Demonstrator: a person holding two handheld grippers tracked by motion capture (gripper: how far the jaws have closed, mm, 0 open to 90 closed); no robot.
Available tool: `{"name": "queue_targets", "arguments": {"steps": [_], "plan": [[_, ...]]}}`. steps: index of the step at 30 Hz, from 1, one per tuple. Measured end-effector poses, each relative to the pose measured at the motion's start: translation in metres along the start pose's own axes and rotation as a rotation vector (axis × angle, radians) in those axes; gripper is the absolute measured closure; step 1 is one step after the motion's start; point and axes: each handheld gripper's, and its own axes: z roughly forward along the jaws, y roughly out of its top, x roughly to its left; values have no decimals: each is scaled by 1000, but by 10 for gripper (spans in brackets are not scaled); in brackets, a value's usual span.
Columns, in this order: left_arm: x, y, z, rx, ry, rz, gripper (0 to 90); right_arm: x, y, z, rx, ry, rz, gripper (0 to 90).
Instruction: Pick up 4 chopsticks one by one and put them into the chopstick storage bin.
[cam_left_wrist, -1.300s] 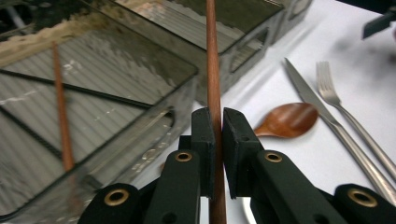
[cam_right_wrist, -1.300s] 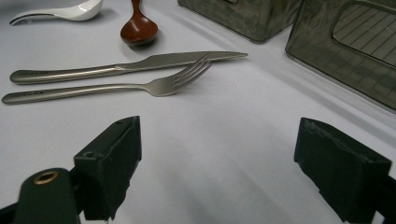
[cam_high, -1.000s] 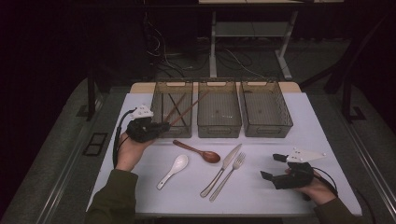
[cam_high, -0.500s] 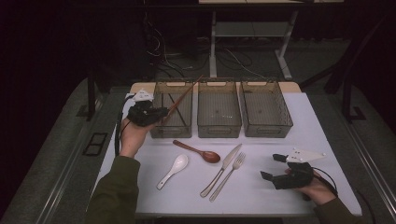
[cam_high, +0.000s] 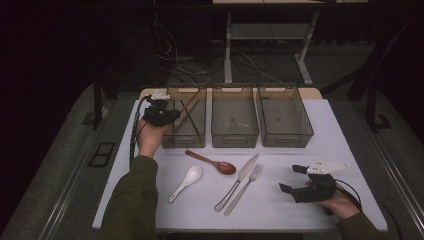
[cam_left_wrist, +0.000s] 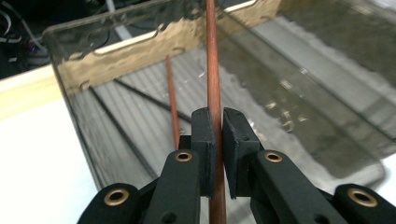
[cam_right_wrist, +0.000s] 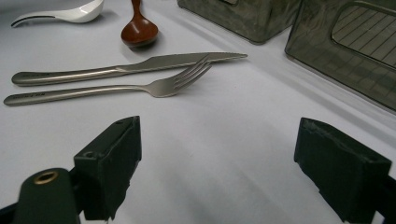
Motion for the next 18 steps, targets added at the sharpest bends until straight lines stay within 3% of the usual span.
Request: {"name": "queue_targets", "arguments": {"steps": [14, 18], "plan": [[8, -10, 12, 81, 50, -25, 828, 0, 0, 0, 0, 1, 0, 146], [8, -11, 12, 77, 55, -34, 825, 0, 0, -1, -1, 1, -1, 146]]}}
